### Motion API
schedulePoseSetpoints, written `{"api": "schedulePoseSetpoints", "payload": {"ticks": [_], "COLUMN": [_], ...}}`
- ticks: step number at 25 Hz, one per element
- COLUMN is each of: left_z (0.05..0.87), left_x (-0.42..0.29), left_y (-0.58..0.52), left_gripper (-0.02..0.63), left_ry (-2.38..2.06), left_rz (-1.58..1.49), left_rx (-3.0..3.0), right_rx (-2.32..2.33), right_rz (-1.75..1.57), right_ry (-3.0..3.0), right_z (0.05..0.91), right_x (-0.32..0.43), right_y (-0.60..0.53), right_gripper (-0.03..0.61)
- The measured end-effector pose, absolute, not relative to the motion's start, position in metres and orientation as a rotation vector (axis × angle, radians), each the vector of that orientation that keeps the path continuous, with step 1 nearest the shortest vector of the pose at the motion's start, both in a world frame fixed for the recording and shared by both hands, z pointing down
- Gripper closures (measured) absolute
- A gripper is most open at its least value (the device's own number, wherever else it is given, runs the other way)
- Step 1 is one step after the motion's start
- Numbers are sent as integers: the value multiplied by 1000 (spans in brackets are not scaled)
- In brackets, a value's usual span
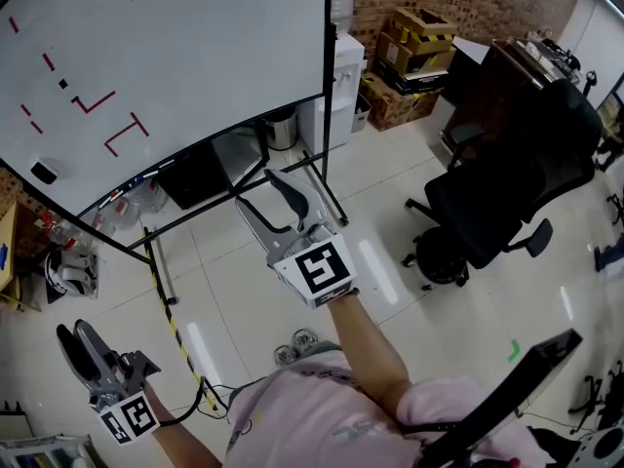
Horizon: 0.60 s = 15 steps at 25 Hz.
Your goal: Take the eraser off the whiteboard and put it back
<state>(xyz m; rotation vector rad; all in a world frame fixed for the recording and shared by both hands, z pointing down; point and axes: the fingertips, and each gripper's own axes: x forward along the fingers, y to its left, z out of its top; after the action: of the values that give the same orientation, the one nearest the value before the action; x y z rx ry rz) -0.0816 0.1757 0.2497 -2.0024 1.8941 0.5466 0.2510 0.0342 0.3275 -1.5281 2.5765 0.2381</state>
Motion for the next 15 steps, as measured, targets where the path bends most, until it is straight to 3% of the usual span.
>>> {"api": "schedulePoseSetpoints", "payload": {"ticks": [15], "left_z": [244], "left_x": [-78], "left_y": [187], "left_gripper": [354], "left_ry": [1860], "left_rz": [543], "left_rx": [-2011], "right_rx": [-1530], "right_rz": [226], "right_ry": [2583], "right_z": [331], "right_x": [245], "right_y": [40], "right_gripper": [360]}}
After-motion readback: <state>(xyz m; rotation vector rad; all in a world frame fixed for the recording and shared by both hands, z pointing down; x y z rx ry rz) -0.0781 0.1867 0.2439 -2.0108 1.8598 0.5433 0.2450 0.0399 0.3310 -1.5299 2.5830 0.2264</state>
